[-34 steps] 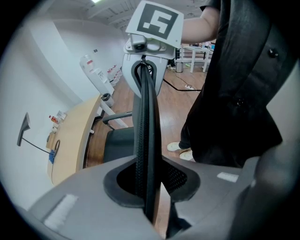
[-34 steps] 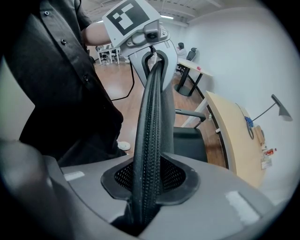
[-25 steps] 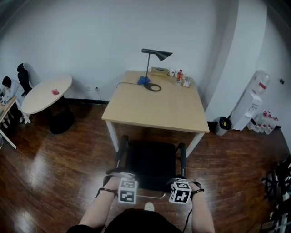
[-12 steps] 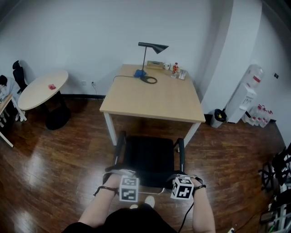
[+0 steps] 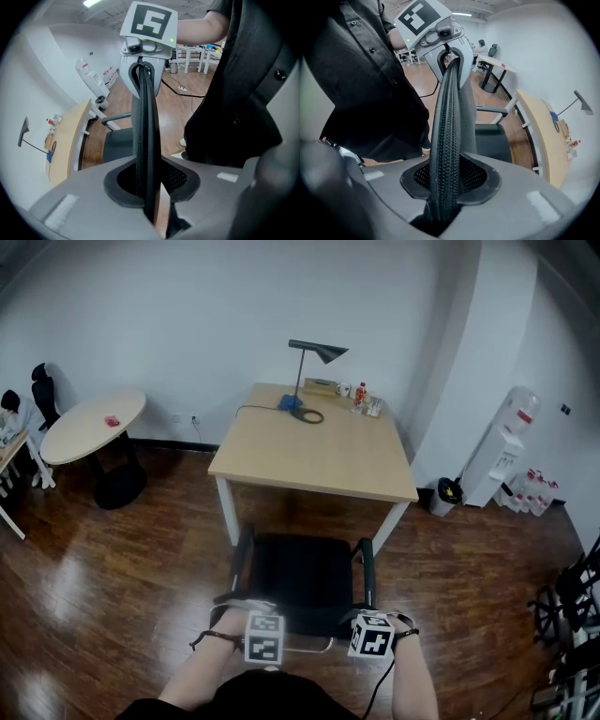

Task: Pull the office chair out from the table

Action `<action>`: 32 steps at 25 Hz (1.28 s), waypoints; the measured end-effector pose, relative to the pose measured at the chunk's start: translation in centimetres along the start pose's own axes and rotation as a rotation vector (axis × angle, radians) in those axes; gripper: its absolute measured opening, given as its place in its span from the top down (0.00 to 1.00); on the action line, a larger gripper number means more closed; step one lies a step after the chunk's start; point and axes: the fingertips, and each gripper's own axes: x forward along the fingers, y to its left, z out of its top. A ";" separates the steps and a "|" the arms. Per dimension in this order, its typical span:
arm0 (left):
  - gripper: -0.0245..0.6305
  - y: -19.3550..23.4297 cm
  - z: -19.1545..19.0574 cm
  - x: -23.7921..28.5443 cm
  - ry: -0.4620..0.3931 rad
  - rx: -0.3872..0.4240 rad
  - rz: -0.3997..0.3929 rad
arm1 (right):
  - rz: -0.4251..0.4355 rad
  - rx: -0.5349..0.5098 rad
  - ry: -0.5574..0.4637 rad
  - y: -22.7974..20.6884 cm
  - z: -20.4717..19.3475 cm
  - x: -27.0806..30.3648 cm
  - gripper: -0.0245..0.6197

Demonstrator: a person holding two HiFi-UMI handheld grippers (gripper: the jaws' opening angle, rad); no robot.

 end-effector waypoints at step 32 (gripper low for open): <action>0.72 -6.4 1.7 -1.9 -0.014 -0.017 0.103 | -0.121 -0.004 -0.067 6.3 0.3 -2.3 0.66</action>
